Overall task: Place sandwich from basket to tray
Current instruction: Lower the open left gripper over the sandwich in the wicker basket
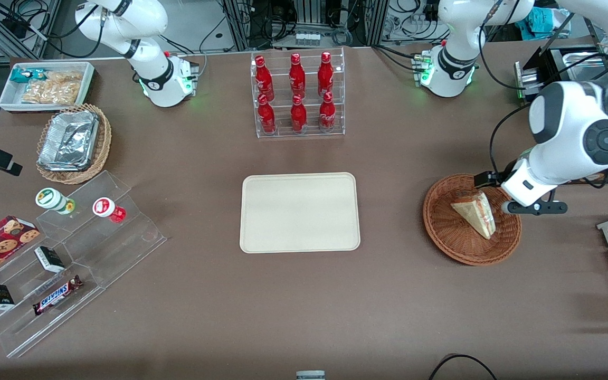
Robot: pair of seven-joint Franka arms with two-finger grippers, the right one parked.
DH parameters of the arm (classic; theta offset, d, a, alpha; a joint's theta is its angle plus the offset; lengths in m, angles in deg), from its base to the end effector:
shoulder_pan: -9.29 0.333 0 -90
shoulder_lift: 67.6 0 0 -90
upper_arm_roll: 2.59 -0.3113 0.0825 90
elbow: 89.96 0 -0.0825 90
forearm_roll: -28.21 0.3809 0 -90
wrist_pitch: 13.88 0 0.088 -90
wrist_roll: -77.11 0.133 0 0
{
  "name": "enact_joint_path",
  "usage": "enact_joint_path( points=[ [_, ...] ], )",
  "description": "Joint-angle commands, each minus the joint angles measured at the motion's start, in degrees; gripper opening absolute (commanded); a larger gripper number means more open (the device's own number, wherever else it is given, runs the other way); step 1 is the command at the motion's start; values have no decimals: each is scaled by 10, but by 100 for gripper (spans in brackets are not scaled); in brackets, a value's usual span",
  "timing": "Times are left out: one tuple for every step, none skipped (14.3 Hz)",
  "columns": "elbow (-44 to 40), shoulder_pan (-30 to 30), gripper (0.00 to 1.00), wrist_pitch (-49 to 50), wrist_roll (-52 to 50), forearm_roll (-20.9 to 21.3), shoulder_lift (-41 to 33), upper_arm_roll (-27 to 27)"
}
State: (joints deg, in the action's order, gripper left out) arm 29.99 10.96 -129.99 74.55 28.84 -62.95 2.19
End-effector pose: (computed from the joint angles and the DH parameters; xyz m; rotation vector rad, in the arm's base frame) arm 0.5345 -0.0279 0.3438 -3.1229 0.0240 0.2308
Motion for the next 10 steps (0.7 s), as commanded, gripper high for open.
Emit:
enact_joint_path(
  points=[
    [69,20,100,-65,-8,4,-36,5],
    [69,21,100,-66,-37,4,-33,5],
    [70,21,100,-70,-76,4,-30,5],
    [71,20,100,-83,-121,4,-25,6],
    [74,20,100,-90,-169,4,-20,6],
    [74,20,100,-92,-217,4,-13,6],
    [74,20,100,-95,-269,2,-8,6],
    [75,20,100,-109,-313,2,-2,6],
    [80,19,100,-125,-354,2,1,6],
    [84,19,100,-138,-383,2,4,7]
  ],
)
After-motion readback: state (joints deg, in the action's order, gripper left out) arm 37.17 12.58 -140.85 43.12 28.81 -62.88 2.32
